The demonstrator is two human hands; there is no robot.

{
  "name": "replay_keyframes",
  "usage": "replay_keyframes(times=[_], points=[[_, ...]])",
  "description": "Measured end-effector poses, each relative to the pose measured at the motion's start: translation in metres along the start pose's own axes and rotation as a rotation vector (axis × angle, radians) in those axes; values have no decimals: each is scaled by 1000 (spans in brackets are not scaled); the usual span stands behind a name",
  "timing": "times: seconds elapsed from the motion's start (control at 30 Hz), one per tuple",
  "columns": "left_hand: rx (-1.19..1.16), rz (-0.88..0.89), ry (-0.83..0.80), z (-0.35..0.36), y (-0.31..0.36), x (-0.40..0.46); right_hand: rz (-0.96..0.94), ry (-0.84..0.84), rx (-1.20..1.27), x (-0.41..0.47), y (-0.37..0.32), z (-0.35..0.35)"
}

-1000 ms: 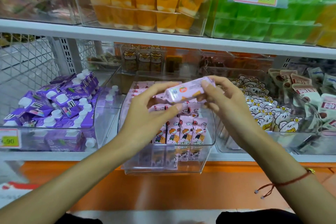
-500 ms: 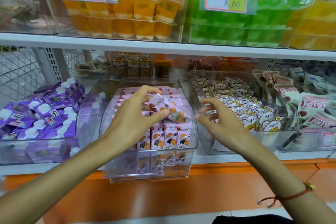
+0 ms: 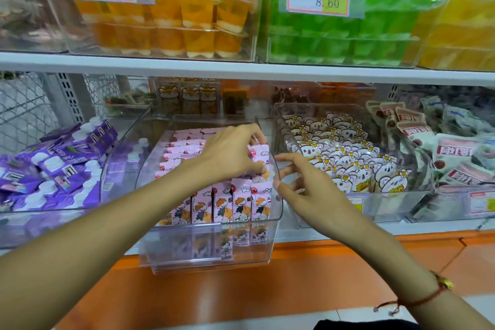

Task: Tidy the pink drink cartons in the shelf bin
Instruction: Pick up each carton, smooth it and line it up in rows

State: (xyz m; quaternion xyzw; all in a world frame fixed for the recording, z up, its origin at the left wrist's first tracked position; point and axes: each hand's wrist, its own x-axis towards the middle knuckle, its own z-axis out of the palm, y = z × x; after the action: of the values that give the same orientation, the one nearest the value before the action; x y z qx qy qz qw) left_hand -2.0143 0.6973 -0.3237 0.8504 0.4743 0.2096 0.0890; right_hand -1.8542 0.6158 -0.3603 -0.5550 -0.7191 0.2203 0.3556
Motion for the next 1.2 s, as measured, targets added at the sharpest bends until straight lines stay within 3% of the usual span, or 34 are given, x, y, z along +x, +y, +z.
replay_keyframes(times=[0.1, 0.2, 0.27, 0.47, 0.63, 0.7, 0.83, 0.9, 1.0, 1.2], points=[[-23, -16, -5, 4, -8, -2, -15, -7, 1, -1, 0, -1], [85, 24, -91, 11, -14, -9, -11, -6, 7, -1, 0, -1], [40, 26, -144, 16, -16, -13, -12, -9, -2, 0, 1, -1], [-84, 62, 61, 7, -8, -29, -11, -7, 18, 1, 3, -1], [16, 197, -137, 4, -3, -51, 6, 17, -16, 2, 4, -2], [48, 217, -145, 5, -2, -51, 6, 38, -22, 3, 3, -3], [41, 184, -11, 3, 0, -50, 8, 96, -77, 5, -2, -5], [-138, 137, 110, -2, 1, -53, -26, 187, -108, 6, -6, -6], [-509, 93, 304, -17, 2, -57, -97, 319, 32, 7, -19, -3], [-804, 86, 586, -35, -5, -67, -136, 46, 363, 15, -50, 18]])
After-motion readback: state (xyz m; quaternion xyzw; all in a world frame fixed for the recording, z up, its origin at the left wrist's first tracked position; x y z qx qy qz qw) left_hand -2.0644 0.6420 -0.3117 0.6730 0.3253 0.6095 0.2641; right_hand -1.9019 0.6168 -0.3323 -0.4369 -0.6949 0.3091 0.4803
